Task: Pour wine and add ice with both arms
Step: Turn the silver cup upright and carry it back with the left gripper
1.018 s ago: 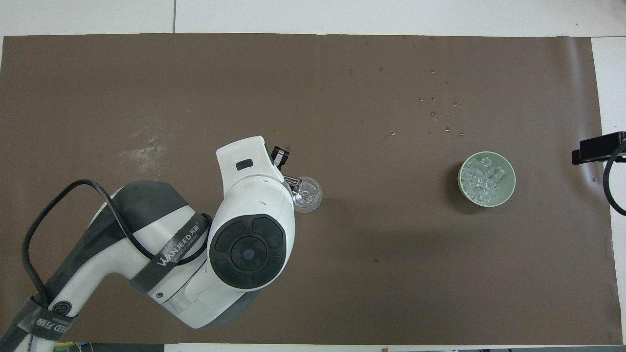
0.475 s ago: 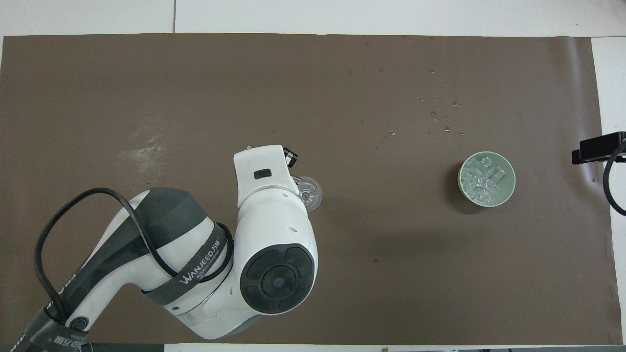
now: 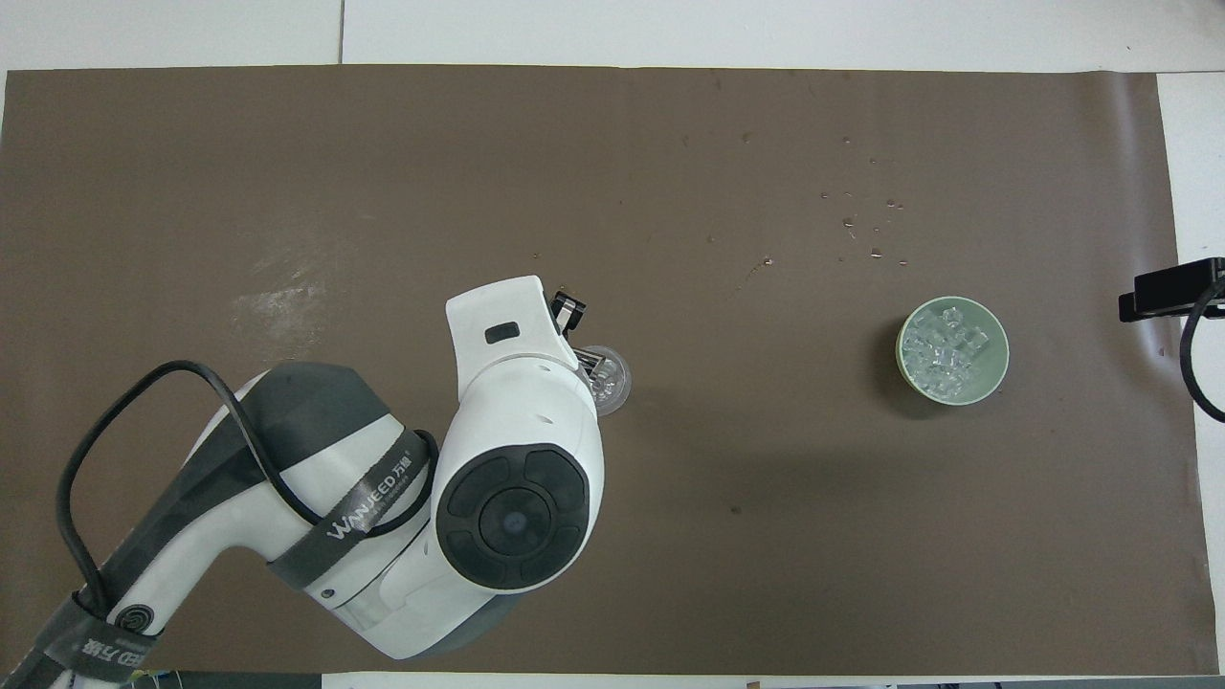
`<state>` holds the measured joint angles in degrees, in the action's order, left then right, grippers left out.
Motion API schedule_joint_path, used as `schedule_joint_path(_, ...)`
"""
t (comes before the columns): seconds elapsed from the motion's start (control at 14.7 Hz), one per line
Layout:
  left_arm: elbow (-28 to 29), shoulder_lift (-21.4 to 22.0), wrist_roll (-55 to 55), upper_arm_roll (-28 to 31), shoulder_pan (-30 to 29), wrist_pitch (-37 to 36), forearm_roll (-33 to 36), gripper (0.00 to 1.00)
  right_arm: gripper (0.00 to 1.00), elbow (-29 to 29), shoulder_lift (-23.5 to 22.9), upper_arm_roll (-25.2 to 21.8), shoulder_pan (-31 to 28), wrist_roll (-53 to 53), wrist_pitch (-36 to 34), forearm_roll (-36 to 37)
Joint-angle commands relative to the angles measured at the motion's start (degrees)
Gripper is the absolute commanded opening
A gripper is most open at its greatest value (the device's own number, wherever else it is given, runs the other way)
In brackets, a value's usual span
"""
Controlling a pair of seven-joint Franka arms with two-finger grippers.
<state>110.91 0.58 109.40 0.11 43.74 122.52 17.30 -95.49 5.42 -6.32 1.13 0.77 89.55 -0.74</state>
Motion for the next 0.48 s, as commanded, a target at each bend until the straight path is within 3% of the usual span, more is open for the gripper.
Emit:
schedule_joint_path(0.0, -1.31, 0.30, -2.51, 0.68, -4.53, -2.46, -10.06, 0.00, 1.00, -0.22, 0.03, -0.01, -0.43, 0.98, 0.19, -0.66)
schedule_joint_path(0.2, -0.79, 0.65, -9.36, 0.77, -9.53, -2.55, -20.87, 0.00, 1.00, -0.22, 0.03, -0.01, -0.34, 0.98, 0.10, -0.66)
schedule_joint_path(0.41, 1.31, 0.91, -23.04, 0.85, -16.73, -2.38, -34.40, 0.00, 1.00, -0.22, 0.03, -0.01, -0.34, 0.98, 0.02, -0.66)
